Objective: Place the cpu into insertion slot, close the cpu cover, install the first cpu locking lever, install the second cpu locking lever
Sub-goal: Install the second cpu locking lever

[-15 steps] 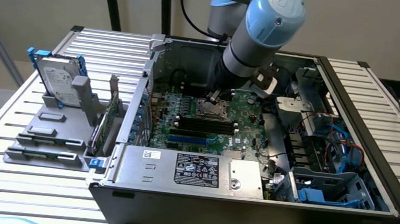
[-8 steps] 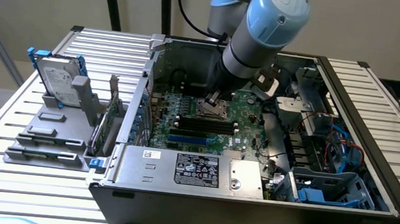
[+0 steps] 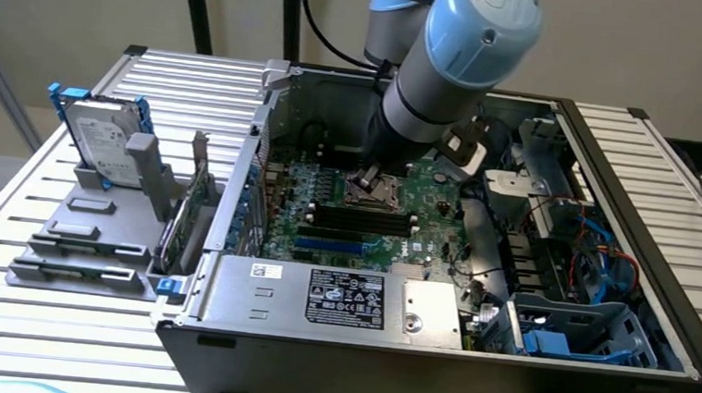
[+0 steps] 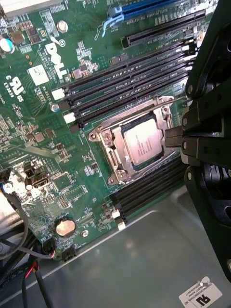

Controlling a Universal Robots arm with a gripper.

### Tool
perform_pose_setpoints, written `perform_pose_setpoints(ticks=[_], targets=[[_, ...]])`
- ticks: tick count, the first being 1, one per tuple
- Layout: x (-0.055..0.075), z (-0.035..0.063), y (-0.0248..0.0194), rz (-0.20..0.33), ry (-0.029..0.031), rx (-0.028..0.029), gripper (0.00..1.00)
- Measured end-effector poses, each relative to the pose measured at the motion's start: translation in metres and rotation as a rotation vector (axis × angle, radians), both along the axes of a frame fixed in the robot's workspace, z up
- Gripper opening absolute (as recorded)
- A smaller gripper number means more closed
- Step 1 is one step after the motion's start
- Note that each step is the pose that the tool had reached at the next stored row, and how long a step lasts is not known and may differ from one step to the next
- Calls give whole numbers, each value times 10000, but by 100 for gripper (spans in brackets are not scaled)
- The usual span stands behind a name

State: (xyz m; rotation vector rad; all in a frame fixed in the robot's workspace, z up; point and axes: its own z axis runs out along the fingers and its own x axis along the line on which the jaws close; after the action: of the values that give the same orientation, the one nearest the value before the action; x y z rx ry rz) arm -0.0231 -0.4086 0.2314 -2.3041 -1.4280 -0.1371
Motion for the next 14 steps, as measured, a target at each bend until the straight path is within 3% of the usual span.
perform_pose_setpoints(ticks=[14], targets=[[-147,75,-276,0,2,-2,11]])
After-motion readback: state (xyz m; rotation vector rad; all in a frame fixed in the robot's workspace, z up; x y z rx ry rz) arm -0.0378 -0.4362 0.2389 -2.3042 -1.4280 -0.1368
